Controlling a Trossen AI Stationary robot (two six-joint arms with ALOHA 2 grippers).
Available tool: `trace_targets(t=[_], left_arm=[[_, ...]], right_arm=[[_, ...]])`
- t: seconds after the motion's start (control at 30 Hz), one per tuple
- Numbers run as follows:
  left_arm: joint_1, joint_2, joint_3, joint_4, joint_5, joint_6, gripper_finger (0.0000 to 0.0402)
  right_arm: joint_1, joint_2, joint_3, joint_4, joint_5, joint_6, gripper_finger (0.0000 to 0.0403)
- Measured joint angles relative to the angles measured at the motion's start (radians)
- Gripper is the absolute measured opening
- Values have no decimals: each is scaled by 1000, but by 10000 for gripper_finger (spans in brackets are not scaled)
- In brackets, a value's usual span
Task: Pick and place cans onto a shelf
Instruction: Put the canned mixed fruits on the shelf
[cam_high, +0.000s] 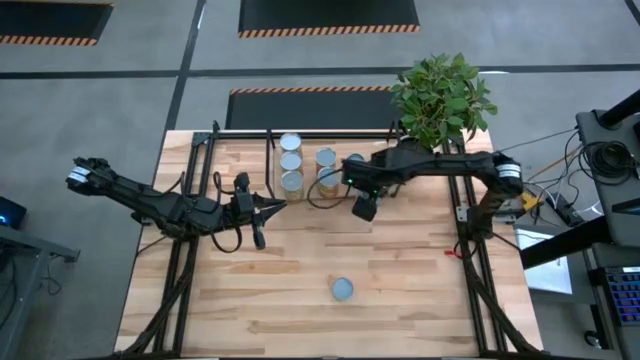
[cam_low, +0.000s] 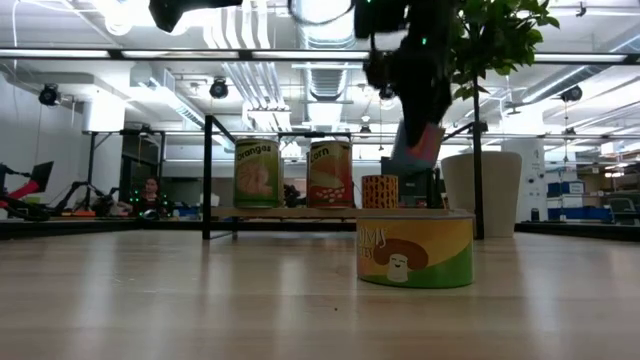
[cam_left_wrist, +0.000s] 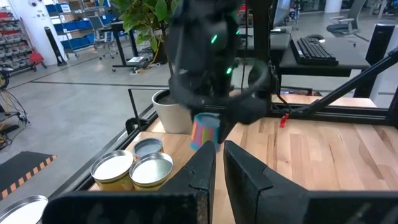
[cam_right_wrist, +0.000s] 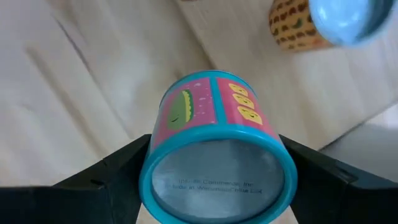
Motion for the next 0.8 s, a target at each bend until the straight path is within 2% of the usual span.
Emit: trace_targets(t=[0.13, 0.33, 0.47, 0.67, 0.8], left_arm=[[0, 0, 0, 0, 0, 0, 15], [0, 0, 0, 1, 0, 0, 15], [0, 0, 0, 4, 0, 0, 15], [0, 0, 0, 3, 0, 0, 15], [0, 0, 0, 3, 0, 0, 15]], right_arm=[[-26, 59, 0, 3, 14, -126, 297], [-44, 128, 0, 9, 128, -153, 297], [-50, 159, 0, 41, 127, -173, 305], [-57, 174, 0, 101, 126, -180, 337], [-77, 176, 0, 120, 131, -184, 341]])
